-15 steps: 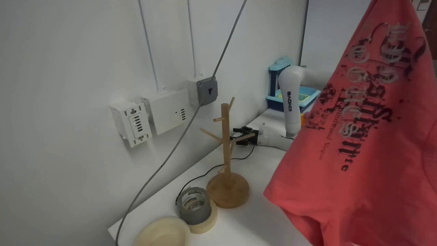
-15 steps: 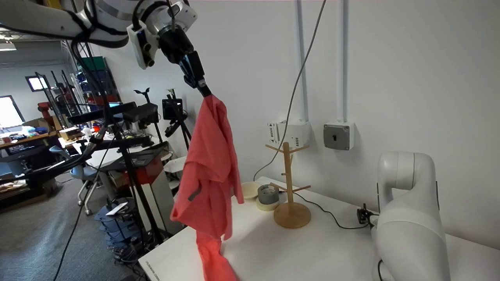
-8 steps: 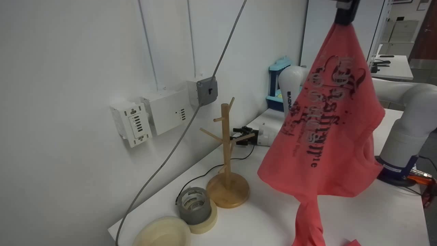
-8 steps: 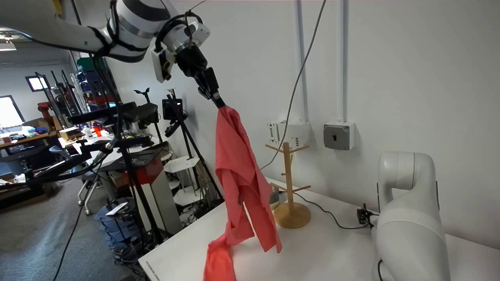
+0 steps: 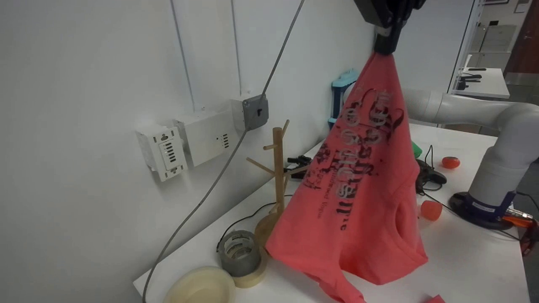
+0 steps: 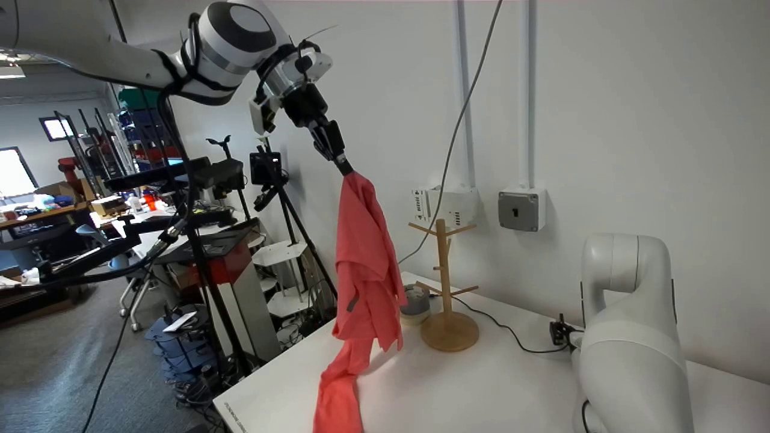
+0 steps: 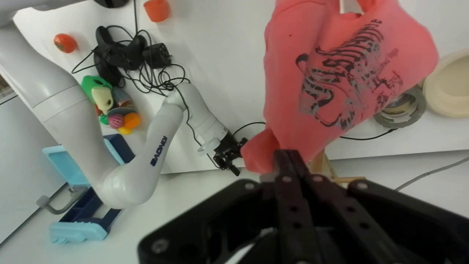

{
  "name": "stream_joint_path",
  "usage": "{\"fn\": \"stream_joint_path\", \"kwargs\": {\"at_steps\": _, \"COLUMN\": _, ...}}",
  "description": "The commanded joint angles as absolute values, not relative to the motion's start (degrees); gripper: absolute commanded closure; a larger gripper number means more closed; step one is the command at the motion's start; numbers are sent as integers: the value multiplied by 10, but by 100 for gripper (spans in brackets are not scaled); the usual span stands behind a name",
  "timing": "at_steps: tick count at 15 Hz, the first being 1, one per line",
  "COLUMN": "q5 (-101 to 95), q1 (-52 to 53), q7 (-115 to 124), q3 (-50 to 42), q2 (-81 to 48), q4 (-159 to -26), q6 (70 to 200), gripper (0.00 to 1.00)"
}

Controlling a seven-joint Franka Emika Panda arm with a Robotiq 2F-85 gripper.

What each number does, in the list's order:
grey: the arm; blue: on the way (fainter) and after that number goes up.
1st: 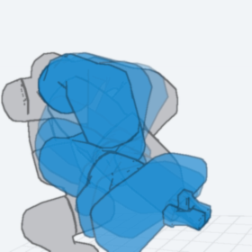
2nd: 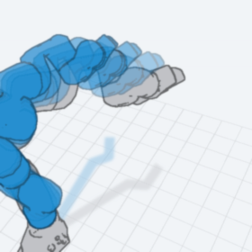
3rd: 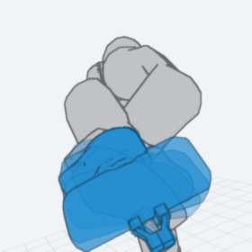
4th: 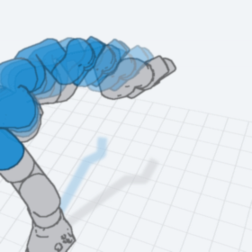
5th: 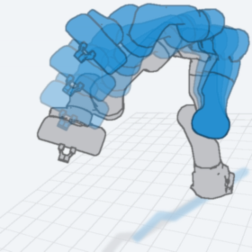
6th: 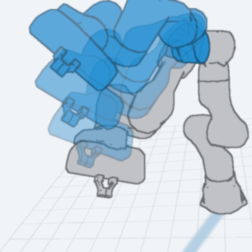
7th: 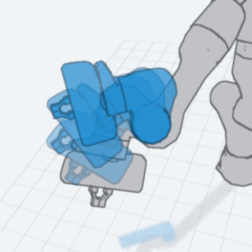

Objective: Lift the sweatshirt and place it on the table

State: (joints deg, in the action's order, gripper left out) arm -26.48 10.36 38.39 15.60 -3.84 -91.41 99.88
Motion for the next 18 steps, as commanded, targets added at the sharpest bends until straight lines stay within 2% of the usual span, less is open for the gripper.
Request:
{"fn": "stream_joint_path", "kwargs": {"at_steps": 1, "q5": -203, "q1": 115, "q7": 377, "q3": 140, "q2": -44, "q4": -897, "q6": 1017, "gripper": 100}}
{"fn": "stream_joint_path", "kwargs": {"at_steps": 2, "q5": -186, "q1": 115, "q7": 378, "q3": 140, "q2": -45, "q4": -895, "q6": 1009, "gripper": 100}}
{"fn": "stream_joint_path", "kwargs": {"at_steps": 3, "q5": -157, "q1": 82, "q7": 354, "q3": 113, "q2": 8, "q4": -1022, "q6": 1083, "gripper": 100}}
{"fn": "stream_joint_path", "kwargs": {"at_steps": 8, "q5": -92, "q1": 57, "q7": 344, "q3": 62, "q2": 3, "q4": -1125, "q6": 1059, "gripper": 100}}
{"fn": "stream_joint_path", "kwargs": {"at_steps": 15, "q5": -127, "q1": 4, "q7": 336, "q3": -9, "q2": -27, "q4": -1316, "q6": 1146, "gripper": 100}}
{"fn": "stream_joint_path", "kwargs": {"at_steps": 18, "q5": -145, "q1": -14, "q7": 333, "q3": -35, "q2": -63, "q4": -1354, "q6": 1178, "gripper": 100}}
